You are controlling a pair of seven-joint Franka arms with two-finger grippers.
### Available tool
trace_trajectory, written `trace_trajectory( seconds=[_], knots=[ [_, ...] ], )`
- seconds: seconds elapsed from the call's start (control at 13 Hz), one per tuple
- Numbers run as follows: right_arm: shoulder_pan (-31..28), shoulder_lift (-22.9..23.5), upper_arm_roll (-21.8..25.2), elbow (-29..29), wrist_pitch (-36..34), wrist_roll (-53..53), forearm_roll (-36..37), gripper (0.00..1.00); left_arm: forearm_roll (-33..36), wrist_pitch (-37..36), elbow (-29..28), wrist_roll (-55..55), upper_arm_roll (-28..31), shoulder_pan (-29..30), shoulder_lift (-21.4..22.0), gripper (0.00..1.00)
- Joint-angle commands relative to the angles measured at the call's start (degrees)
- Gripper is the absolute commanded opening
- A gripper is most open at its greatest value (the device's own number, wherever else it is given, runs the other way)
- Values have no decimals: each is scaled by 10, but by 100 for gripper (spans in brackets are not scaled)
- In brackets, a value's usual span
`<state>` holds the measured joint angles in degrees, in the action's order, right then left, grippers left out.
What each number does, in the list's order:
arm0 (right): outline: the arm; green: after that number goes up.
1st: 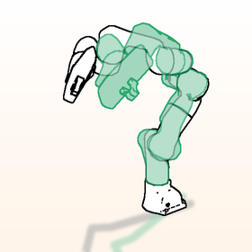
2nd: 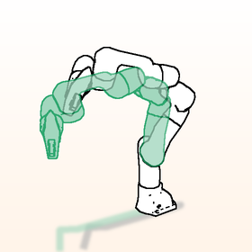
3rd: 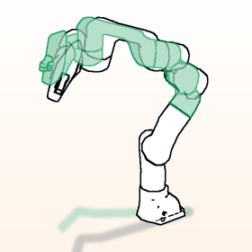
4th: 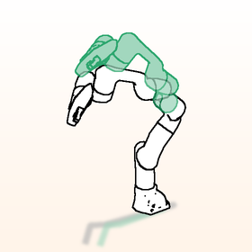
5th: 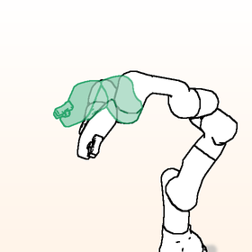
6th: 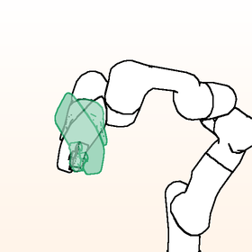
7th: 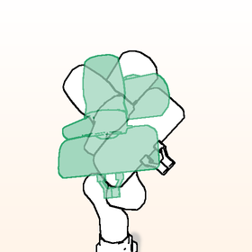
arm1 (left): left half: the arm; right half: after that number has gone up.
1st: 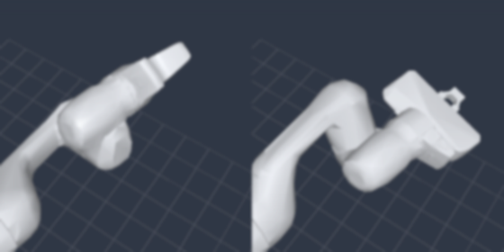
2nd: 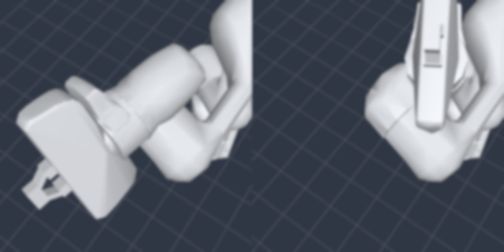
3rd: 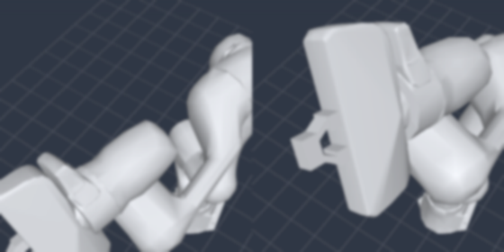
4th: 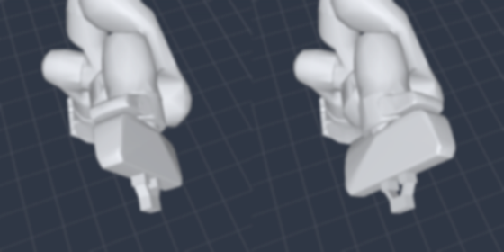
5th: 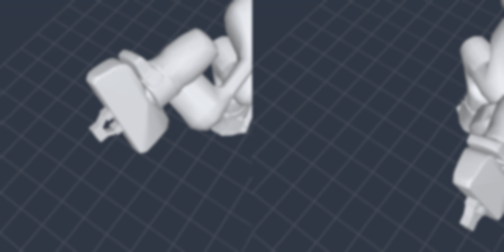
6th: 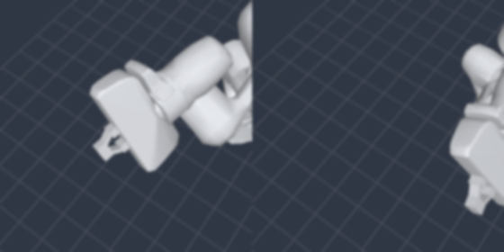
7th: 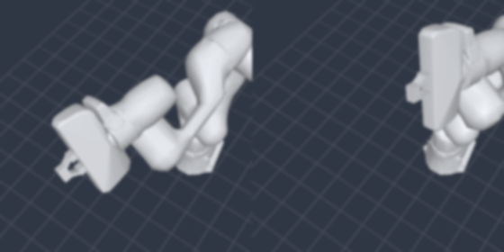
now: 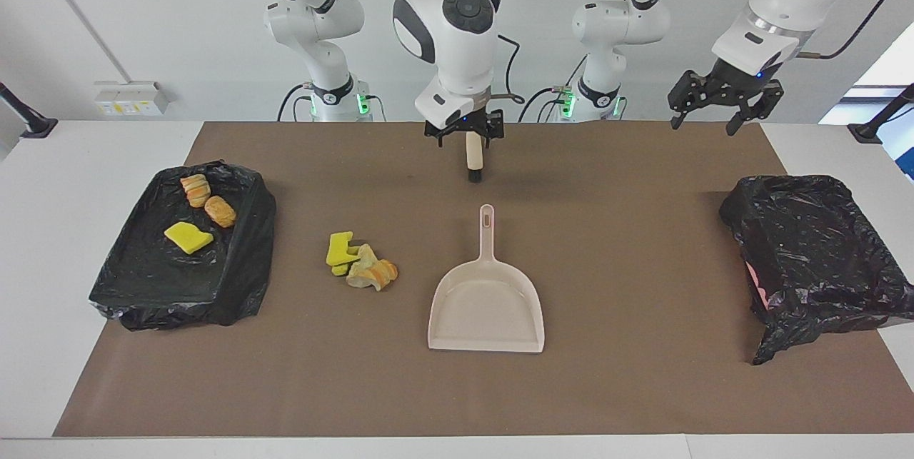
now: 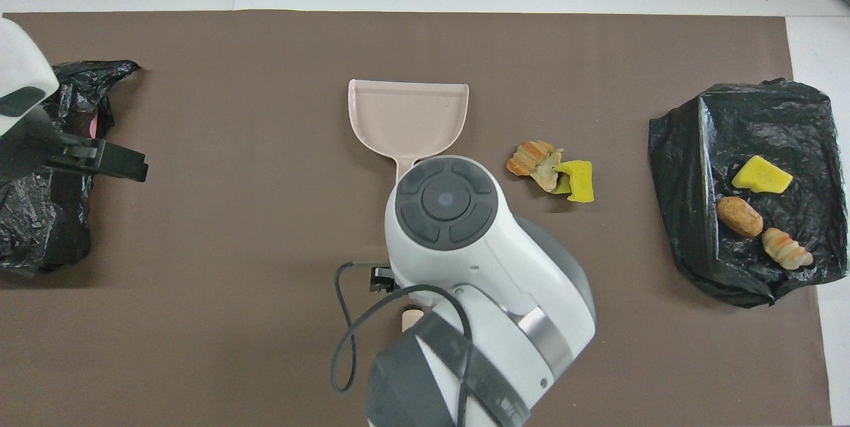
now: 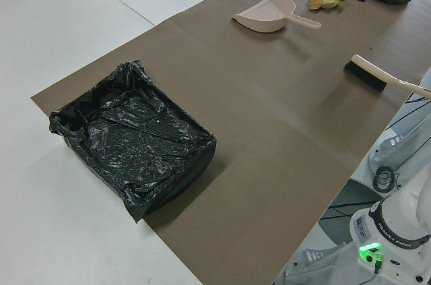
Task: Sweep and dump trash in bin
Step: 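Withdraw the right gripper from the dustpan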
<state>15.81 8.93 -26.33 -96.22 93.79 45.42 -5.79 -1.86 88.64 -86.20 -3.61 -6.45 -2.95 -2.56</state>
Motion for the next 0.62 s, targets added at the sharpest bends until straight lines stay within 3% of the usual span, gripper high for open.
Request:
trace_trajectory(
  seconds=[0.0, 0.15, 0.31, 0.54],
  knots=[
    [14, -100, 2, -158, 68, 13, -62, 100, 15, 27, 60, 6, -42, 13, -69, 100],
    [23, -165, 2, -253, 113, -1, -113, 100, 29, 49, 59, 7, -58, 12, -85, 100],
    [44, -211, 2, -310, 126, -5, -151, 100, 41, 74, 59, 31, -81, 11, -106, 100],
    [94, -223, 2, -374, 180, 5, -179, 100, 86, 115, 57, 101, -137, 8, -147, 100]
  ],
)
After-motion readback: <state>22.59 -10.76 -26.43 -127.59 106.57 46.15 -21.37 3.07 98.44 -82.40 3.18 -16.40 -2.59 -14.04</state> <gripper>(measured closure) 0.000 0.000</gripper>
